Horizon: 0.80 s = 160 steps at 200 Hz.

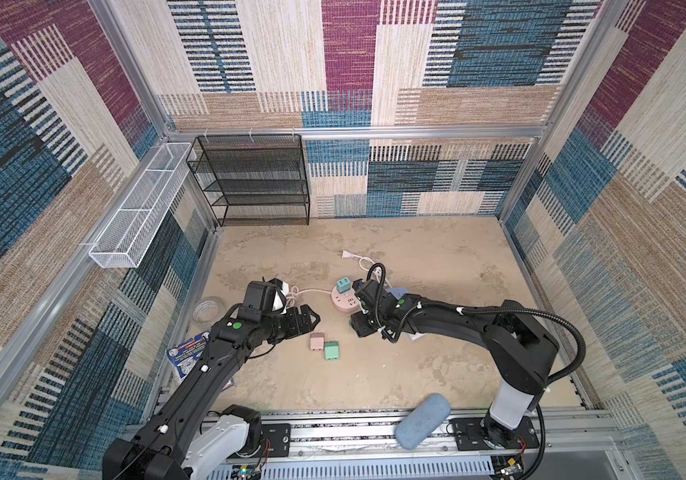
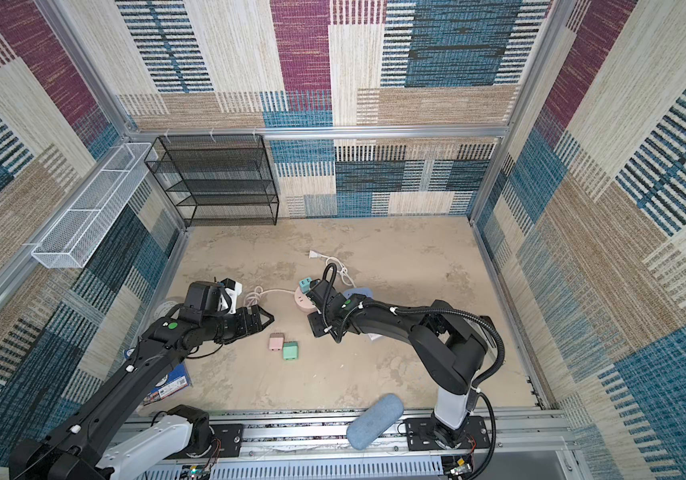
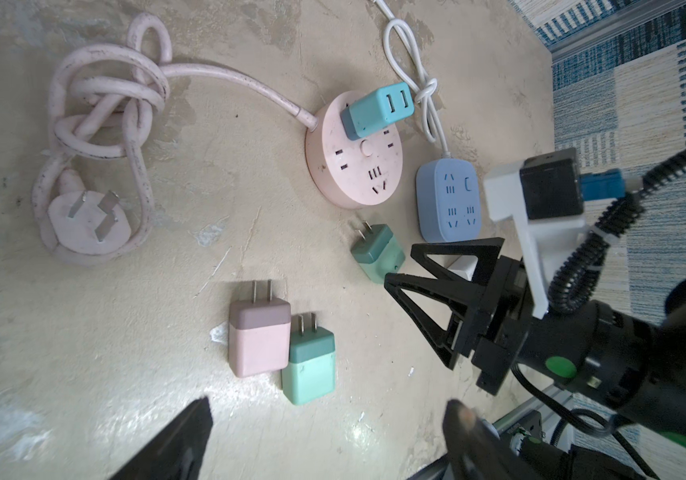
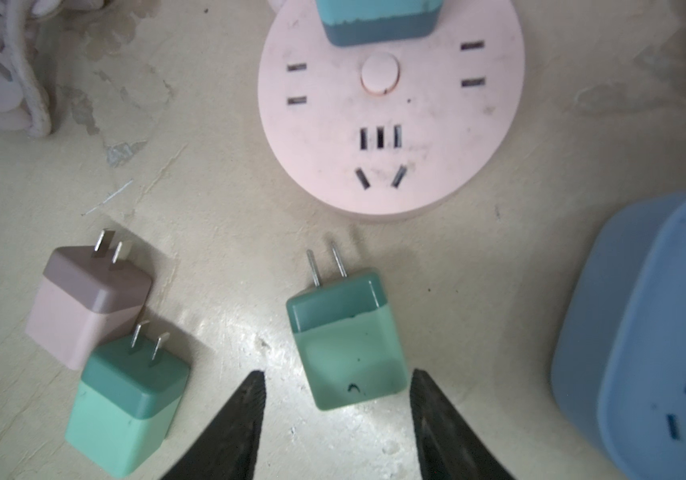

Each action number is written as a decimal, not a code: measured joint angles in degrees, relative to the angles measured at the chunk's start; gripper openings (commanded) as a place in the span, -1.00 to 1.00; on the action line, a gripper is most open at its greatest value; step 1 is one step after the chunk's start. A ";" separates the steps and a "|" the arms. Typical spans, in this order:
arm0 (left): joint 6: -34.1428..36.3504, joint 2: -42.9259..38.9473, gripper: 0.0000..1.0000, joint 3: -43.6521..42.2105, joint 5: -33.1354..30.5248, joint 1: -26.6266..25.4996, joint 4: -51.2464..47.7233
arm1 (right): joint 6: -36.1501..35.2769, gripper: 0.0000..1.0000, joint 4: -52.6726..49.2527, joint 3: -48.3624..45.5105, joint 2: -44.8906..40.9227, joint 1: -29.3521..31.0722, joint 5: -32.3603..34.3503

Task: Insert the plug
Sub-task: 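Open the right gripper and move it over the green adapter, then close the right gripper on the green plug adapter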

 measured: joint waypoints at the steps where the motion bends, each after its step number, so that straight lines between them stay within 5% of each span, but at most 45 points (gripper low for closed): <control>1: 0.00 0.00 0.84 0.00 0.00 0.00 0.00 | 0.00 0.17 0.00 0.00 0.00 0.00 0.00; 74: 0.02 1.46 0.82 0.11 -0.17 -0.33 -0.07 | -1.07 0.16 -0.02 0.04 -0.17 0.00 1.49; 107: 0.17 6.54 0.82 4.85 -5.29 -10.03 -1.29 | -1.75 0.18 -0.09 -0.07 -0.81 0.00 2.60; 160: 0.13 8.48 0.84 5.11 -8.96 -11.41 -1.20 | -2.49 0.17 -0.07 0.07 -0.76 0.00 3.48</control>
